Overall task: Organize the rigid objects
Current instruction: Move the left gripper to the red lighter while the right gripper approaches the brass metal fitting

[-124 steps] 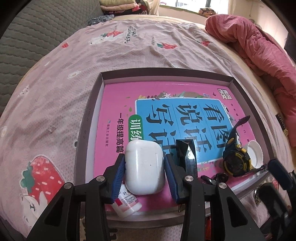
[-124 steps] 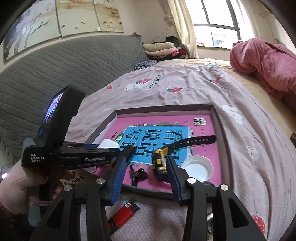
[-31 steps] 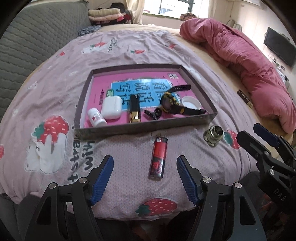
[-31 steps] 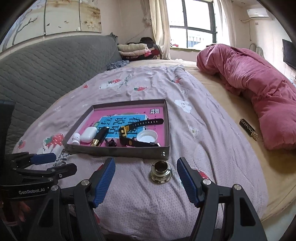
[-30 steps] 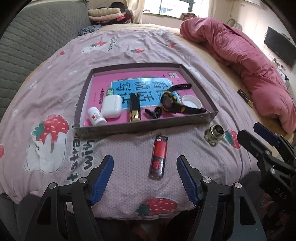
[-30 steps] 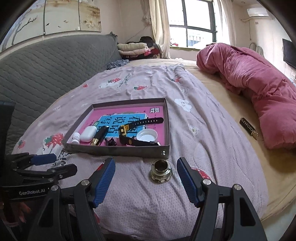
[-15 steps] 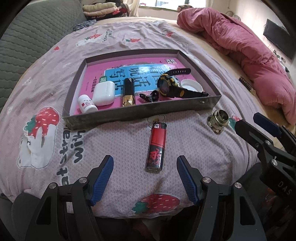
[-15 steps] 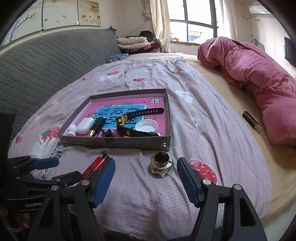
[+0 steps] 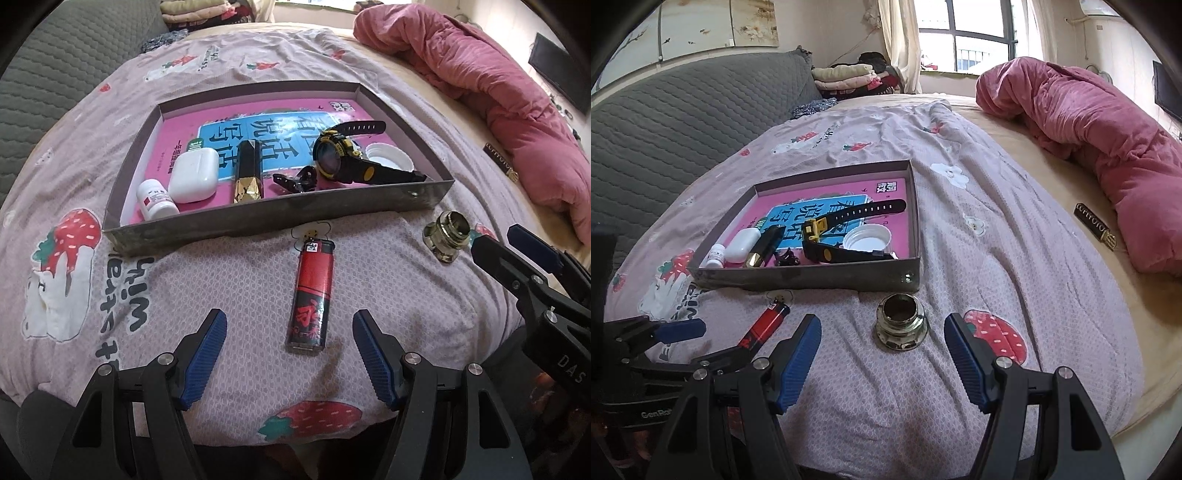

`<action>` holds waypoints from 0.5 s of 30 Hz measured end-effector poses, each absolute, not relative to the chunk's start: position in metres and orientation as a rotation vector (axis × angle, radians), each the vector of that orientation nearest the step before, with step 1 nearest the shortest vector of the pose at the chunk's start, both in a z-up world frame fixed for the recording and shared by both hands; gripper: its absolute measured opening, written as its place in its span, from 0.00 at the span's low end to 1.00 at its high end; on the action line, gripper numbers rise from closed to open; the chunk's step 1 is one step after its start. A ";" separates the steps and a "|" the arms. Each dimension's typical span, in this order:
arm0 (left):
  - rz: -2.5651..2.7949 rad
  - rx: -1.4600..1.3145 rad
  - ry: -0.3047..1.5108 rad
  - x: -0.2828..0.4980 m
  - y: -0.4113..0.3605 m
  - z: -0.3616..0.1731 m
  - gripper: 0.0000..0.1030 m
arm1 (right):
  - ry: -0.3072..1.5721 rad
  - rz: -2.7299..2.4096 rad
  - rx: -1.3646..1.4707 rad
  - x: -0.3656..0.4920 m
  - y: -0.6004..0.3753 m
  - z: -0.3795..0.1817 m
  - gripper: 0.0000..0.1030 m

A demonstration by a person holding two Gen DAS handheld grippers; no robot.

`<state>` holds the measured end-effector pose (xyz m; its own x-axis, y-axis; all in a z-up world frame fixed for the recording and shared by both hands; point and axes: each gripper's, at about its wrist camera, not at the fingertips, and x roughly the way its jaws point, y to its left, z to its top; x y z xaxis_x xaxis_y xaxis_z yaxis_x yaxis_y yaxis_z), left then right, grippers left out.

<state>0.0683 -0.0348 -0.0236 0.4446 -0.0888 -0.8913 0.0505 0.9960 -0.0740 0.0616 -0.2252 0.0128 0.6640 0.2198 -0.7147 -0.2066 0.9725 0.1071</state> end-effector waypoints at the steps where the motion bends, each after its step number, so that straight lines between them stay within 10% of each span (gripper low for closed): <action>1: -0.086 -0.040 1.107 0.069 -0.035 -0.025 0.70 | 0.812 0.240 0.016 0.062 -0.225 0.012 0.67; 15: -0.072 -0.051 1.119 0.084 -0.034 -0.040 0.70 | 0.844 0.200 0.021 0.081 -0.228 -0.007 0.67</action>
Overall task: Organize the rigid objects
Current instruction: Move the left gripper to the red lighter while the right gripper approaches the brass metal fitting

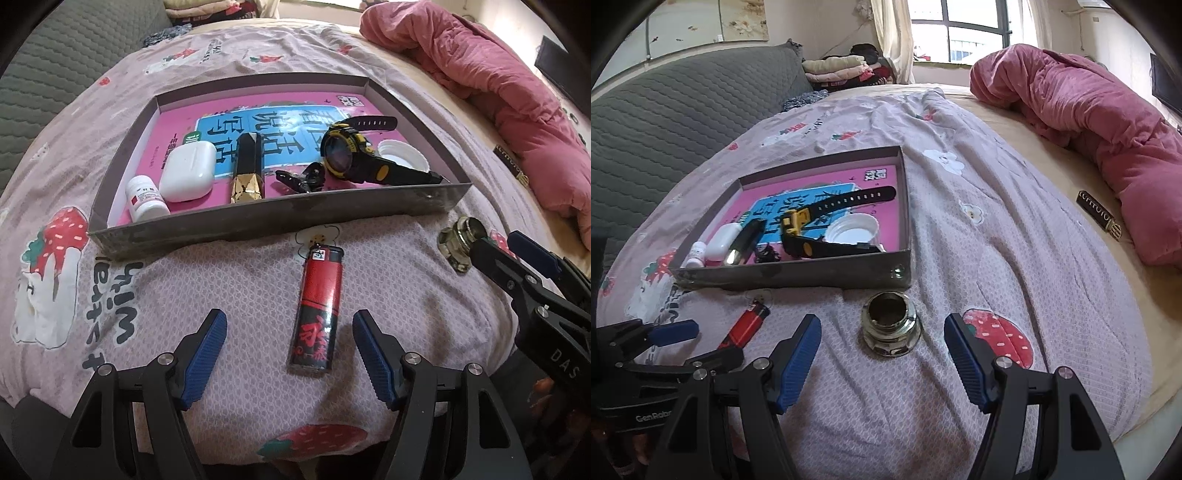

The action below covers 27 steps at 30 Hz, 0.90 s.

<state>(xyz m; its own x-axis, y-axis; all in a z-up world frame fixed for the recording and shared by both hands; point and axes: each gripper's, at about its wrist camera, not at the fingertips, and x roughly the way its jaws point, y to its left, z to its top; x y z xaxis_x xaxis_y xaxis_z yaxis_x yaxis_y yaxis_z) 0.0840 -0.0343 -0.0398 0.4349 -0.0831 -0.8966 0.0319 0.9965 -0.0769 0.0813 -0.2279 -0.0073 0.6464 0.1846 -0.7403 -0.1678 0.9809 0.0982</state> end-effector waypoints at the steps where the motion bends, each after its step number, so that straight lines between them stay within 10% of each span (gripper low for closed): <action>1: -0.069 -0.053 1.122 0.085 -0.034 -0.042 0.70 | 0.846 0.193 0.016 0.083 -0.228 -0.009 0.67; 27: -0.088 -0.038 1.082 0.102 -0.040 -0.056 0.70 | 0.913 0.136 0.006 0.108 -0.230 -0.038 0.63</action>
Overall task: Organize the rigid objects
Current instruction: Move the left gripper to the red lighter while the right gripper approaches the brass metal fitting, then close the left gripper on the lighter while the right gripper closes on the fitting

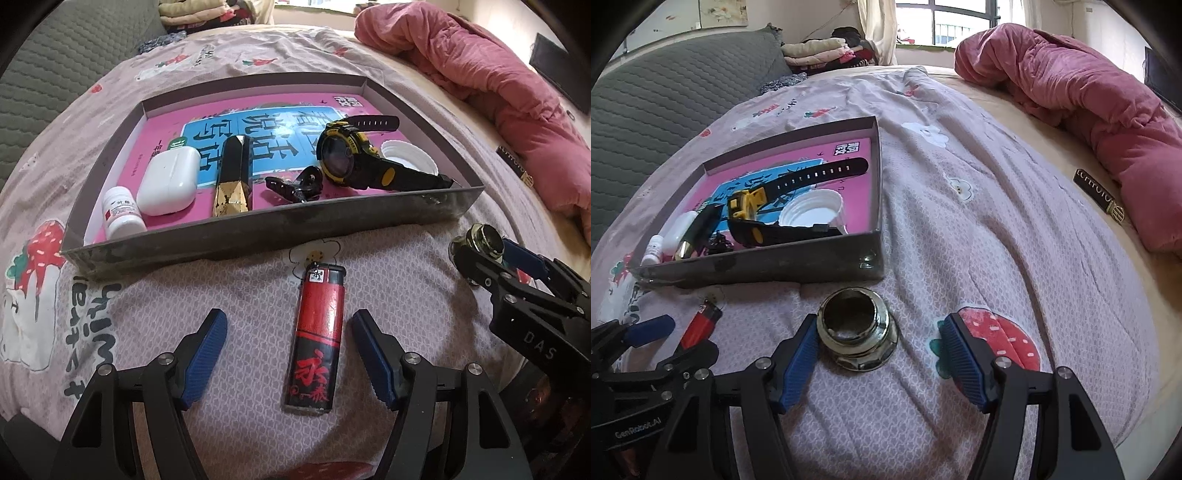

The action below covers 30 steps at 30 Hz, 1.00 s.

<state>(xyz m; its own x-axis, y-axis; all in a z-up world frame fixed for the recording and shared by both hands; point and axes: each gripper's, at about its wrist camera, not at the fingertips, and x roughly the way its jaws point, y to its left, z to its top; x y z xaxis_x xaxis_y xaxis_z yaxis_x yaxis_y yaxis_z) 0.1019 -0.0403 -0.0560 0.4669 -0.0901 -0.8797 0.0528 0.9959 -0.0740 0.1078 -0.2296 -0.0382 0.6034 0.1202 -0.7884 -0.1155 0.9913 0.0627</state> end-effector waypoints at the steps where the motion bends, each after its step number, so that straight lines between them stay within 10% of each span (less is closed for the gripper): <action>1: -0.088 -0.040 1.080 0.102 -0.040 -0.056 0.69 | 0.913 0.138 0.001 0.108 -0.229 -0.039 0.61; 16: -0.130 -0.026 1.072 0.100 -0.053 -0.058 0.46 | 0.864 0.182 -0.081 0.107 -0.212 -0.040 0.39; 20: -0.145 -0.017 1.059 0.098 -0.058 -0.055 0.24 | 0.853 0.193 -0.061 0.106 -0.215 -0.038 0.35; 30: -0.149 0.016 1.022 0.095 -0.060 -0.046 0.23 | 0.822 0.219 -0.029 0.103 -0.219 -0.032 0.35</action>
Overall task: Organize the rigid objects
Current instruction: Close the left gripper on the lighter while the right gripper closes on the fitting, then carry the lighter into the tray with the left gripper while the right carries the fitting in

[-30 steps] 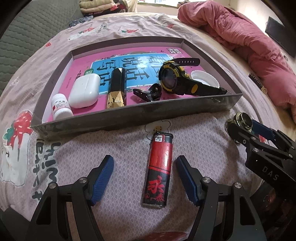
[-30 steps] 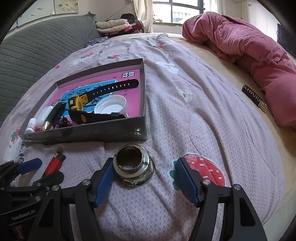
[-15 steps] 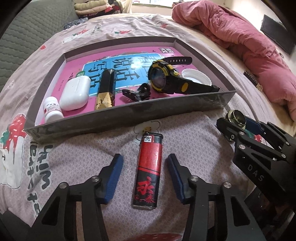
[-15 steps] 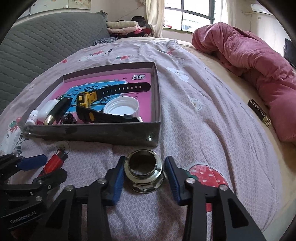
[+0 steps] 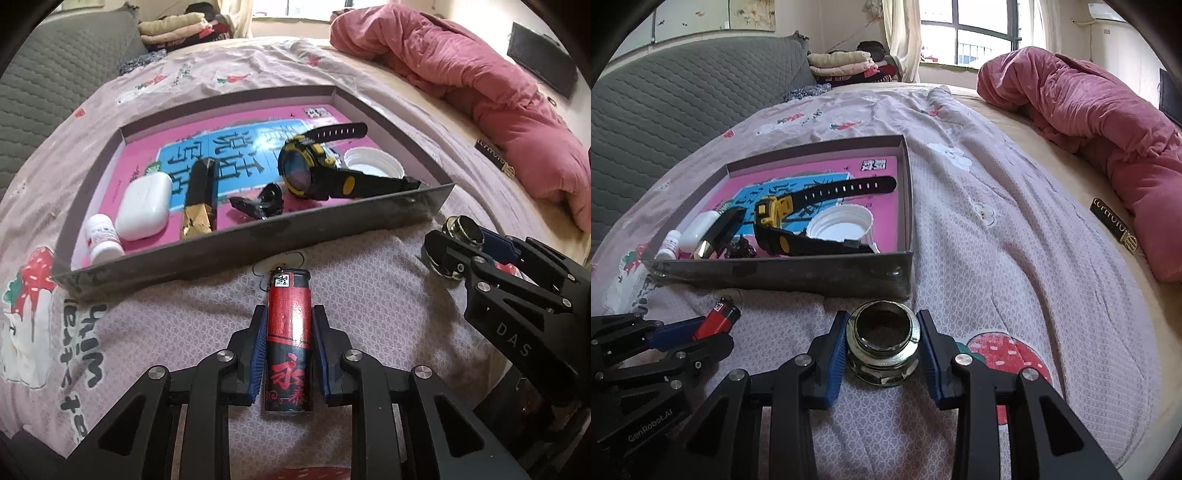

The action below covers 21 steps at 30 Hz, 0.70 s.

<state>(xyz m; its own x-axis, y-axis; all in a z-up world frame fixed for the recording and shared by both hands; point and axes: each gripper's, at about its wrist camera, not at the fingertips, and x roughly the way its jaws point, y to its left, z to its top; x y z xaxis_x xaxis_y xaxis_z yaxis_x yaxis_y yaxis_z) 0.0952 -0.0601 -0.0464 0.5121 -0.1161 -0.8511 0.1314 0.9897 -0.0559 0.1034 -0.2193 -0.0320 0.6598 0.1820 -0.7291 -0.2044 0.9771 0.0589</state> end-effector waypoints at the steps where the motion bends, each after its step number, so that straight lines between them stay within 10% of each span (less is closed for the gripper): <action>1: -0.147 0.019 1.020 0.094 -0.060 -0.045 0.23 | 0.817 0.219 -0.031 0.102 -0.219 -0.031 0.35; 21: -0.080 -0.010 0.937 0.081 -0.031 0.003 0.23 | 0.679 0.285 -0.079 0.074 -0.204 0.011 0.35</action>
<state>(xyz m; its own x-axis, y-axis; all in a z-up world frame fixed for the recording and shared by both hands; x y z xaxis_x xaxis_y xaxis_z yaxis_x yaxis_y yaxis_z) 0.0806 -0.0311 0.0032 0.5897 -0.0726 -0.8044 0.0642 0.9970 -0.0430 0.0735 -0.2039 0.0108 0.7407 0.2341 -0.6297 -0.2853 0.9582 0.0207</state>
